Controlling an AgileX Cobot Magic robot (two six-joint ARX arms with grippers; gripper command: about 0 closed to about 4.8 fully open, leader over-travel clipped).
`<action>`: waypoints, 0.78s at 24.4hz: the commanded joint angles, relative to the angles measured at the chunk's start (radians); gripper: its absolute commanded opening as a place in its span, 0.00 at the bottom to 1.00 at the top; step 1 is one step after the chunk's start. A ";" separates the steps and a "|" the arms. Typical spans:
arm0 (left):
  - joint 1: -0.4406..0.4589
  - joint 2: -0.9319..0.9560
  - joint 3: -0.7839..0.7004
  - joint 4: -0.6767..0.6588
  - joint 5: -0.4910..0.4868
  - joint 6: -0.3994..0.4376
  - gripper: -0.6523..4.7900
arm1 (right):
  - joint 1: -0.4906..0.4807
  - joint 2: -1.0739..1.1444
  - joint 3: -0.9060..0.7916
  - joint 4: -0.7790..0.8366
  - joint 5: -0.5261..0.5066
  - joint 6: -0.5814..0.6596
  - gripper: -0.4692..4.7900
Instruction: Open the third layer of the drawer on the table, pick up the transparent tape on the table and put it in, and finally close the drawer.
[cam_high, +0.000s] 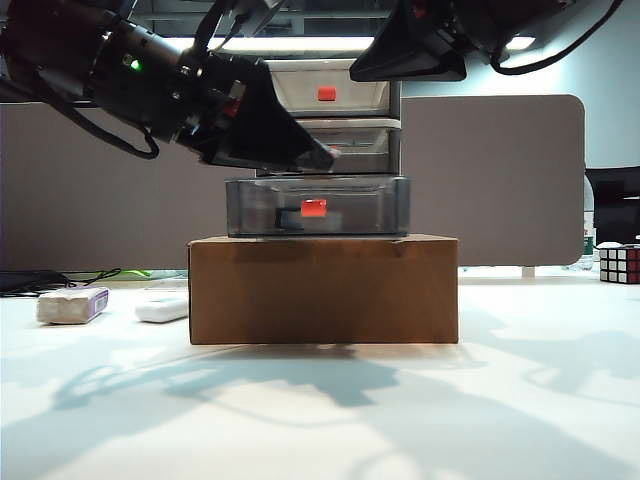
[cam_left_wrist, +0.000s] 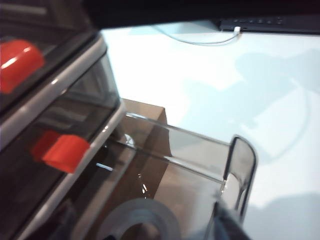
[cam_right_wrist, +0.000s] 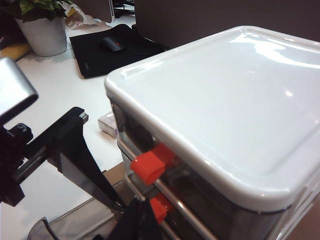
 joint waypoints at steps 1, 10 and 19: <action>0.002 -0.015 0.005 0.004 0.010 -0.025 0.75 | 0.000 -0.005 0.005 0.007 0.001 0.001 0.08; 0.002 -0.262 0.004 -0.360 0.003 -0.053 0.69 | 0.000 -0.011 0.005 -0.071 0.001 0.001 0.08; -0.153 -0.211 -0.021 -0.510 -0.151 -0.072 0.11 | 0.000 -0.013 0.005 -0.083 0.001 0.001 0.08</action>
